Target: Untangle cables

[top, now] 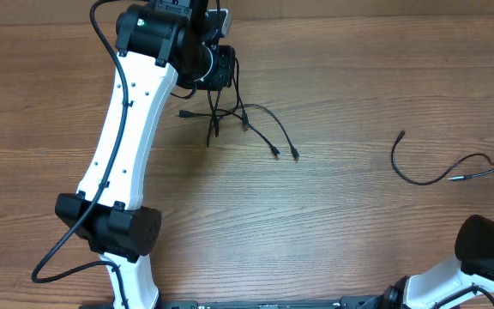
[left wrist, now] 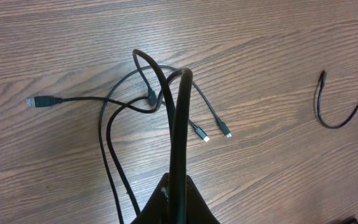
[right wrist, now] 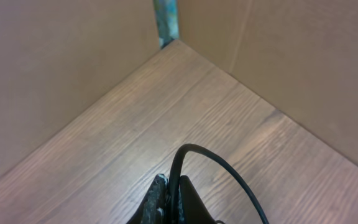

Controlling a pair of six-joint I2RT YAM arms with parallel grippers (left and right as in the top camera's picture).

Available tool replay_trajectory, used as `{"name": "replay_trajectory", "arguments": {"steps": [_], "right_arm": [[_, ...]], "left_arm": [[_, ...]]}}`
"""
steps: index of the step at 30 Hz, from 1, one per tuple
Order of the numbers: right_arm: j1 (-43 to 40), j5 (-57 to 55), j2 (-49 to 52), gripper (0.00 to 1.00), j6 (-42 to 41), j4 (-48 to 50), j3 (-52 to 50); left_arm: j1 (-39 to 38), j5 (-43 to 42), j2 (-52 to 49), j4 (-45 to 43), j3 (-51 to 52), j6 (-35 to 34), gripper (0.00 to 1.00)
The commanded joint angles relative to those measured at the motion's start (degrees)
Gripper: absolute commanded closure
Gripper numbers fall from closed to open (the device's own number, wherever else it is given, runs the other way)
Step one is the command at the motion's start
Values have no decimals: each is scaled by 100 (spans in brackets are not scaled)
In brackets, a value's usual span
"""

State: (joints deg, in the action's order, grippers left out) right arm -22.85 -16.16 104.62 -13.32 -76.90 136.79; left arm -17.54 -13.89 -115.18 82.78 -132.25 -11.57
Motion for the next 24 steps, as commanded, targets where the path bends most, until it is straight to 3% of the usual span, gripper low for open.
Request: {"name": "replay_trajectory", "arguments": {"steps": [1, 24], "right_arm": [[-13, -330, -70, 96, 33, -20, 31], [-415, -317, -50, 96, 31, -17, 31]], "left_arm": [[-15, 55, 87, 0, -90, 131, 96], [-11, 96, 87, -9, -90, 131, 96]]}}
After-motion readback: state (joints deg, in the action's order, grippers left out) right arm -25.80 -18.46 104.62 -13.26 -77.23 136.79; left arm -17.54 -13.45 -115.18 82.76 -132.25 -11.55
